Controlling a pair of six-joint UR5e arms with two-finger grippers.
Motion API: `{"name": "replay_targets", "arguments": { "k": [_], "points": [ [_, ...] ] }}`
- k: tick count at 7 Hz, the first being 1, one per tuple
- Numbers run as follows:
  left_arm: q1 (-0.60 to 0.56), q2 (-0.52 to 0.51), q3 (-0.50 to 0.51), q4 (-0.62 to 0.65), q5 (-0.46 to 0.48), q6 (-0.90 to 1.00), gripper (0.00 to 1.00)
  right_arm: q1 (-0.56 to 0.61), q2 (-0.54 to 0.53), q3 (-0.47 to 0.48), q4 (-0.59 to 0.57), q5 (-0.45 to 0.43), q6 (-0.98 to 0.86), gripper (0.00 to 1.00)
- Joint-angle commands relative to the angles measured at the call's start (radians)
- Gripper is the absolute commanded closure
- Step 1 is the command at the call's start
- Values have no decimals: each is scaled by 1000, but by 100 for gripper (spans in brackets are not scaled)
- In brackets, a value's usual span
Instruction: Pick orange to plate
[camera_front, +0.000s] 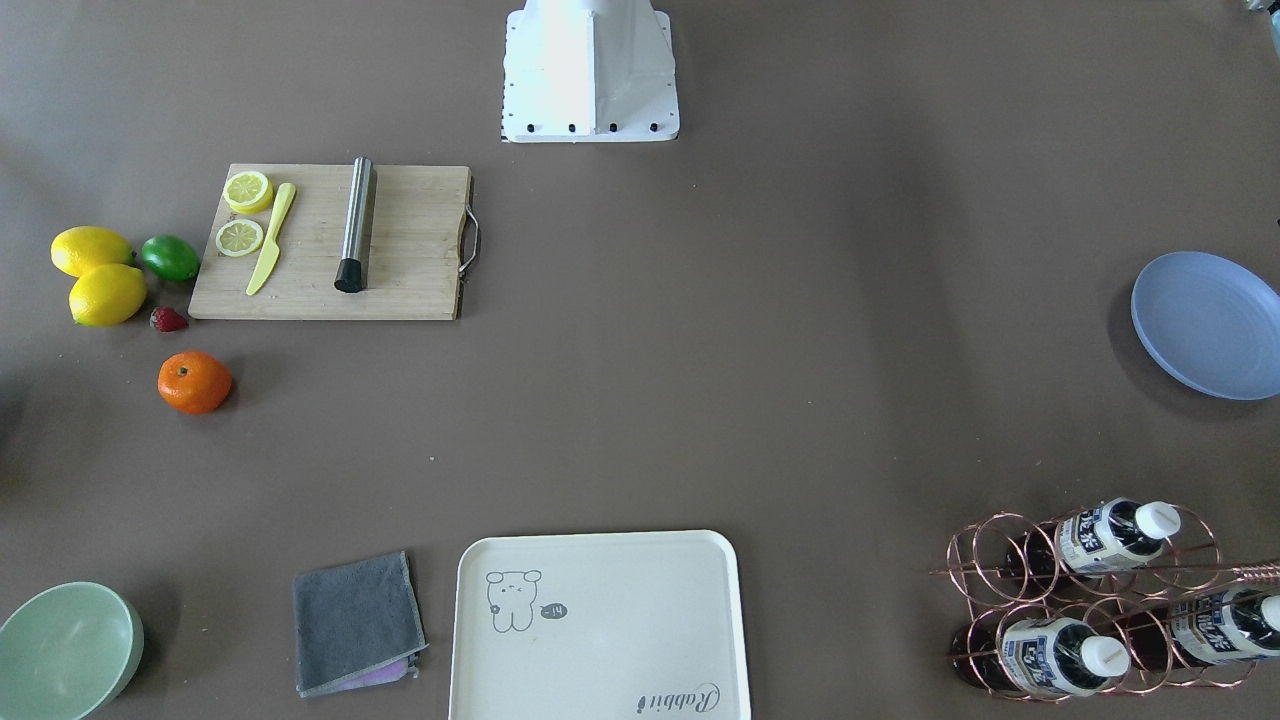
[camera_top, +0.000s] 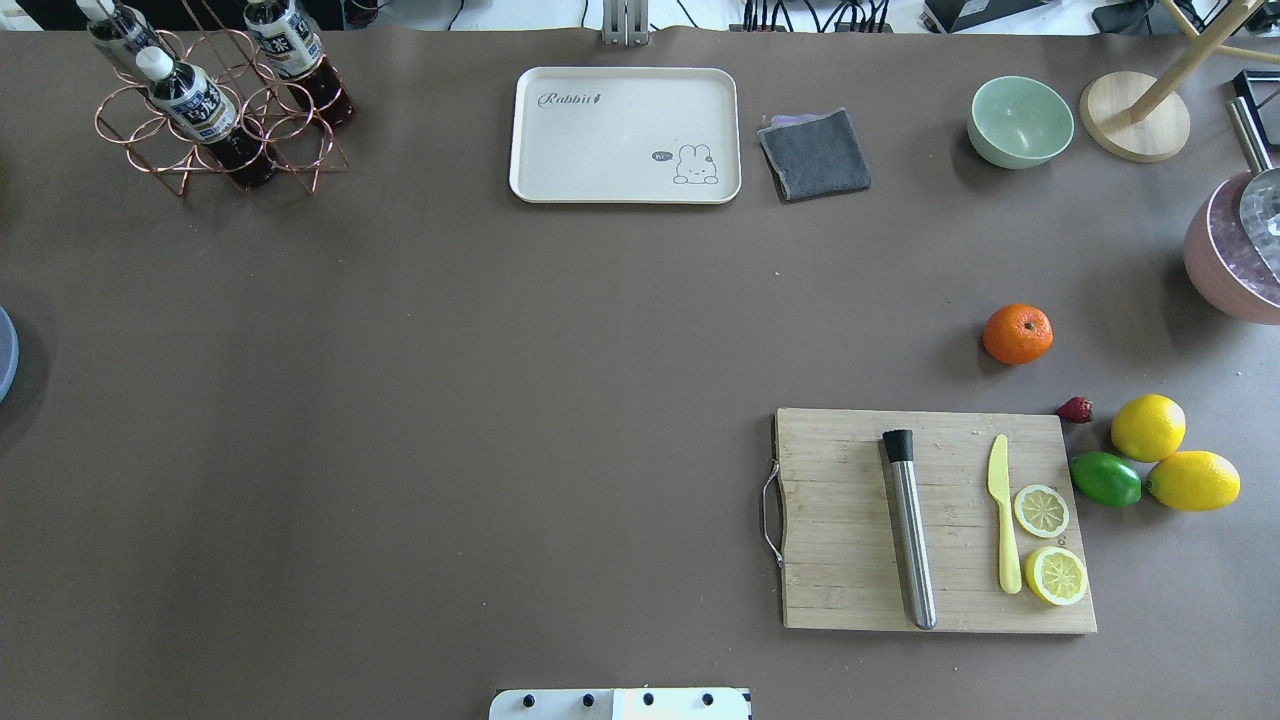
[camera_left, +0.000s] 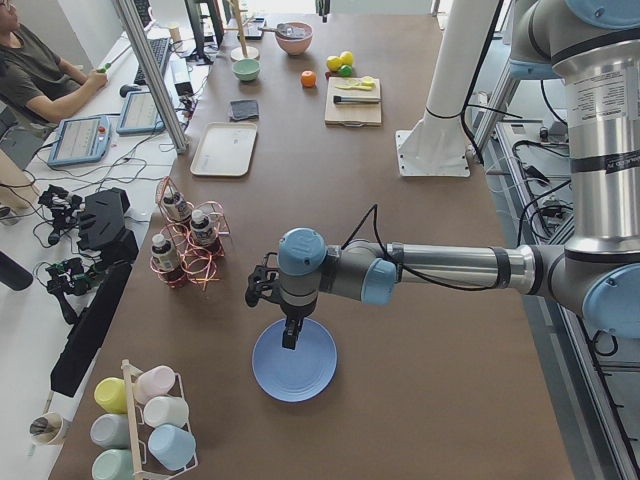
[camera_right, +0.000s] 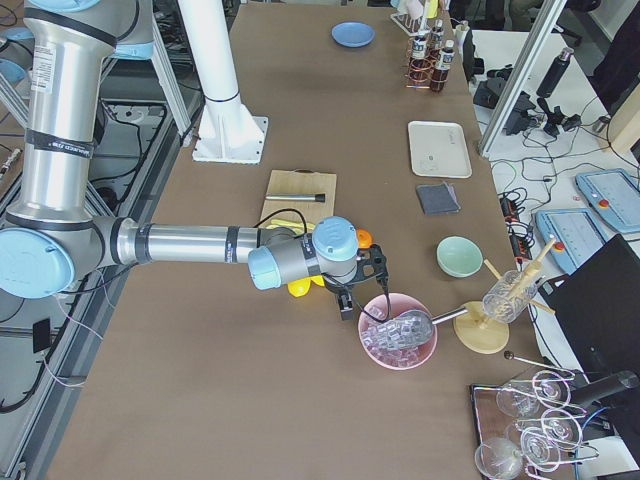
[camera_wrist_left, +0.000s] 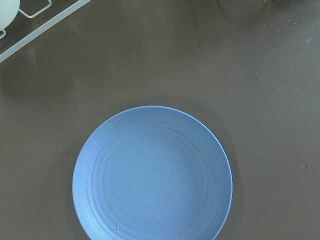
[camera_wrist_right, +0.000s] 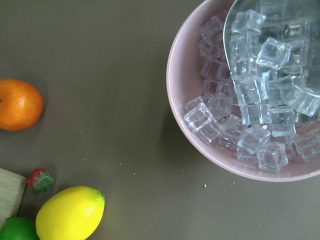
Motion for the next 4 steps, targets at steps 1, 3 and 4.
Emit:
{"name": "replay_targets", "arguments": {
  "k": [1, 3, 4],
  "points": [
    [0, -46, 177, -128, 3, -1, 2, -11, -7, 15, 0, 11, -1, 0],
    [17, -159, 453, -338, 3, -95, 2, -30, -5, 29, 1, 11, 8, 0],
    [64, -163, 494, -391, 10, -117, 2, -33, -5, 30, 6, 9, 1, 0]
  ]
}}
